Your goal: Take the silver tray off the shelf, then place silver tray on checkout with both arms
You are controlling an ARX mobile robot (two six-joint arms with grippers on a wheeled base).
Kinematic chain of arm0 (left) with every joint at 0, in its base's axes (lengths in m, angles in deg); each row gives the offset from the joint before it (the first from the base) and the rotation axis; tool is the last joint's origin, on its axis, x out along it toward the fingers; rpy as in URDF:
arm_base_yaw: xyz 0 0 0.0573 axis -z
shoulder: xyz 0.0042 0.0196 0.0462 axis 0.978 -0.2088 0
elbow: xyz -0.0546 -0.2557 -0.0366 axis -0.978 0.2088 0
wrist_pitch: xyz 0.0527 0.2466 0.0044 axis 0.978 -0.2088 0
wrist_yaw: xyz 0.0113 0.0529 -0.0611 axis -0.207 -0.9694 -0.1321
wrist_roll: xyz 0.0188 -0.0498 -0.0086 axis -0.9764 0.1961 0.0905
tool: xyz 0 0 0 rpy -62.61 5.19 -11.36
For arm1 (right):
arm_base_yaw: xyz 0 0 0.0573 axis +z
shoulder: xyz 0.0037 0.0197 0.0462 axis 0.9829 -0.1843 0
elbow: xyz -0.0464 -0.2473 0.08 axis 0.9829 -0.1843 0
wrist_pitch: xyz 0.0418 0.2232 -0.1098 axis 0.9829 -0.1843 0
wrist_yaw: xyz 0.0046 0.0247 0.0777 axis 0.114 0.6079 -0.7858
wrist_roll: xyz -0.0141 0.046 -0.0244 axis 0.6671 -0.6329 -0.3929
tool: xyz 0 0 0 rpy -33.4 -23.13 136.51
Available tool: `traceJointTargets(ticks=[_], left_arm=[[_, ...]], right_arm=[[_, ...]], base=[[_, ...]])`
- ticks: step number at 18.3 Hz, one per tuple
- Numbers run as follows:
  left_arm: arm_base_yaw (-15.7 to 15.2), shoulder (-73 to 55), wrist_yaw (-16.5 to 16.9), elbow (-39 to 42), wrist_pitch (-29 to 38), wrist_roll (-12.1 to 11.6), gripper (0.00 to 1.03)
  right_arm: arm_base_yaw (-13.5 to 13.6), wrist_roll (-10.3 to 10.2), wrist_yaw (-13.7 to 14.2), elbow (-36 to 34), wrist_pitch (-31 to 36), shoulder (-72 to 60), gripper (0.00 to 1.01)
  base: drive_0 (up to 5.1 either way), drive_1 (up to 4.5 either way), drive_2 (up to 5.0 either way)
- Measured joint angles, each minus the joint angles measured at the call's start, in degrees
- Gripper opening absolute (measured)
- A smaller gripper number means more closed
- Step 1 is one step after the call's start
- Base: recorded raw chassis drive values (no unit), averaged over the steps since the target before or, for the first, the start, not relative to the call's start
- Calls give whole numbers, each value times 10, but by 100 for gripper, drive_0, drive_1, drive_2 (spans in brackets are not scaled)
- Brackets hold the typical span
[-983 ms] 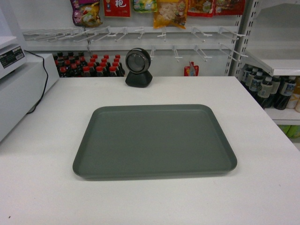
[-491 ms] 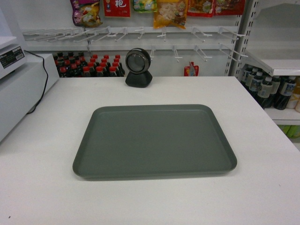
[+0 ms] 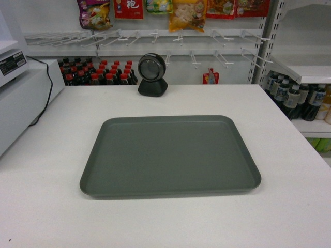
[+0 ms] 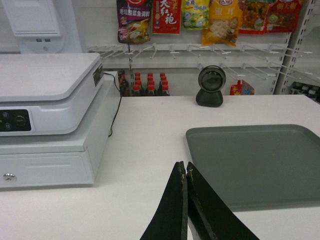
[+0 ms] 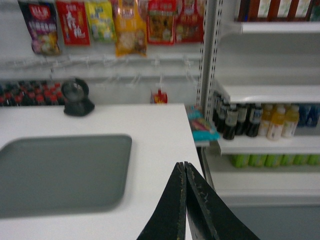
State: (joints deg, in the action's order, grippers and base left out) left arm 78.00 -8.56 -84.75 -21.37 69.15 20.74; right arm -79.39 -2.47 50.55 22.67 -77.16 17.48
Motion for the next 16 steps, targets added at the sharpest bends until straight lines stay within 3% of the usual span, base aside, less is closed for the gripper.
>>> traceJointTargets(ticks=[4,5,11,14,15,16], left_arm=[[0,0,0,0,3,0,1],[0,0,0,0,3,0,2],[0,0,0,0,3,0,50],[0,0,0,0,3,0,85],[0,0,0,0,3,0,96],[0,0,0,0,3,0,100]], right_arm=[[0,0,0,0,-6,-1,2],[0,0,0,0,-10,-1,10],[0,0,0,0,-9,-1,60],[0,0,0,0,-9,-1,95],[0,0,0,0,-9,-1,100],[0,0,0,0,-9,-1,98]], base=[[0,0,0],[0,0,0],[0,0,0],[0,0,0],[0,0,0],[0,0,0]])
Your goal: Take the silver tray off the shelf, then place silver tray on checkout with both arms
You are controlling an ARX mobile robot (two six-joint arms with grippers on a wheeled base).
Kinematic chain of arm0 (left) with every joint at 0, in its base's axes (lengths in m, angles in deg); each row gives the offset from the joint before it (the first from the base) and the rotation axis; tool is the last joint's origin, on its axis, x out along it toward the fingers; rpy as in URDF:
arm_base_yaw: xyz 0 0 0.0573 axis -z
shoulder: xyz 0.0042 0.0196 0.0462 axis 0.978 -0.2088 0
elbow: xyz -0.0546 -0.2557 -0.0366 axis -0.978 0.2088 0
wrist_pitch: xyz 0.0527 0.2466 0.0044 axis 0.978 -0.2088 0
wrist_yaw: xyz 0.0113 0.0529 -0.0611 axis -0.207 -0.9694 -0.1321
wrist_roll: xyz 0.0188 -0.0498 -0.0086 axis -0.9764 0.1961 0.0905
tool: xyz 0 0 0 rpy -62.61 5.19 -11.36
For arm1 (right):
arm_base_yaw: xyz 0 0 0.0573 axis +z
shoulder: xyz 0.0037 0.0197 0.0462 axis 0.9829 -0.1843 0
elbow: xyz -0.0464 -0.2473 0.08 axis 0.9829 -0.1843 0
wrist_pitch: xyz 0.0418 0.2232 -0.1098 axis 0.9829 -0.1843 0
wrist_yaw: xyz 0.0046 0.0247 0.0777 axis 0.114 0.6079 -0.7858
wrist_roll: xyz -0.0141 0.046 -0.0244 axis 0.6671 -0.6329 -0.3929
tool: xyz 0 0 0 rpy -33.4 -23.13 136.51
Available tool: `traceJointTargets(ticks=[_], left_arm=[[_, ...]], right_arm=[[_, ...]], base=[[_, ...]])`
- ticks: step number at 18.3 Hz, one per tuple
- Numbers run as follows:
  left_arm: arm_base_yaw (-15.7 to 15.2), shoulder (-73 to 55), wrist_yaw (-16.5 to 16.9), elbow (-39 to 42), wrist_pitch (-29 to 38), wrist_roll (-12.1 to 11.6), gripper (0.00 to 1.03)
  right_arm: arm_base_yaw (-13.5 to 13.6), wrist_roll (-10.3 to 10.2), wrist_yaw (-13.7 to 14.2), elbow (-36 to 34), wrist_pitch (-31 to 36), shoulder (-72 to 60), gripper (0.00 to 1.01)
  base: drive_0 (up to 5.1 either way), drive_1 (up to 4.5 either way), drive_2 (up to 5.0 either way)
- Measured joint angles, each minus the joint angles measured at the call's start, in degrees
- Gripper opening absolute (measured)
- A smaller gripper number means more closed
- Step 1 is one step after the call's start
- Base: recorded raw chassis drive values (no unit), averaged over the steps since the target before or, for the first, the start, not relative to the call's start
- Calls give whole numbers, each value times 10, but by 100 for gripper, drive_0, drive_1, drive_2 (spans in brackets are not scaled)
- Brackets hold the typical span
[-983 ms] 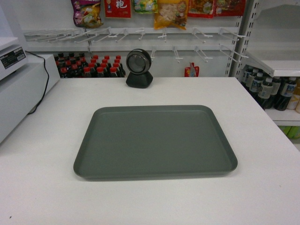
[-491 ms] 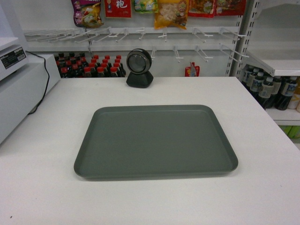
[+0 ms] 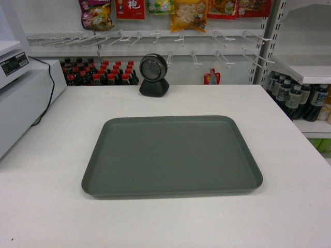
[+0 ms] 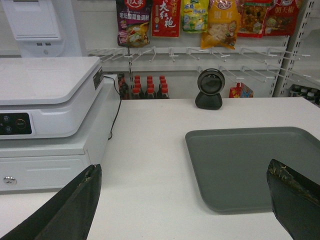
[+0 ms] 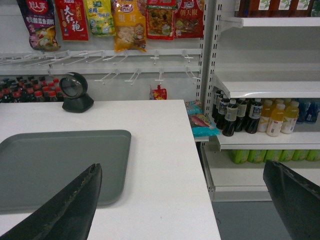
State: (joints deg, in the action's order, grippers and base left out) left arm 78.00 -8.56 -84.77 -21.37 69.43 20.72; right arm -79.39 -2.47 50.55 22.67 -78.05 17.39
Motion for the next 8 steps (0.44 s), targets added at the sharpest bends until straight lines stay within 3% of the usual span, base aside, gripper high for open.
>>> traceJointTargets(ticks=[8], left_arm=[[0,0,0,0,0,0,98]], right_arm=[[0,0,0,0,0,0,98]], base=[[0,0,0]])
